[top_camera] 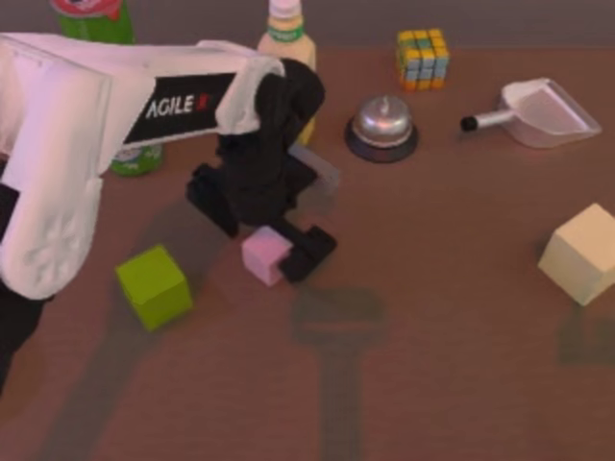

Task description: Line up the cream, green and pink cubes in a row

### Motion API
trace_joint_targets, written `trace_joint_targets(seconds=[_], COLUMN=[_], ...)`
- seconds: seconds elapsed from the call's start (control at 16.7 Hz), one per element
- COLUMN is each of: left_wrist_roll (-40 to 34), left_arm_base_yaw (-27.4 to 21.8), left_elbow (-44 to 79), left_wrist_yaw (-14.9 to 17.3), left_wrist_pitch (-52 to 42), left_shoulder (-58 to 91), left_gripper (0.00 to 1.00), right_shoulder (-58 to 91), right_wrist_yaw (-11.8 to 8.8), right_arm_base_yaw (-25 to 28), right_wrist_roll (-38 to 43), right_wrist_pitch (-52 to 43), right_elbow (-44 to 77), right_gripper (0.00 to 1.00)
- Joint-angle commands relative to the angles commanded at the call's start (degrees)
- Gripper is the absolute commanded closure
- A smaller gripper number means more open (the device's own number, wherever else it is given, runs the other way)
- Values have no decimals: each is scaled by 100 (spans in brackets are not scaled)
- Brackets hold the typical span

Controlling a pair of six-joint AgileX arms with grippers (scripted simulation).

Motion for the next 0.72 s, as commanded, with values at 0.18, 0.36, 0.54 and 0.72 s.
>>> trace_joint_targets(seconds=[0.18,0.36,0.54,0.72], left_wrist_roll=[0,0,0,0], left_arm_base_yaw=[0,0,0,0], left_elbow=[0,0,0,0], left_wrist_yaw=[0,0,0,0], left_wrist_pitch=[0,0,0,0], left_shoulder=[0,0,0,0], left_gripper=[8,30,53,75], right_shoulder=[0,0,0,0], right_wrist_yaw=[0,0,0,0], right_arm_base_yaw=[0,0,0,0], right_wrist_roll=[0,0,0,0], right_wrist_pitch=[0,0,0,0], right_elbow=[0,0,0,0], right_gripper=[0,0,0,0])
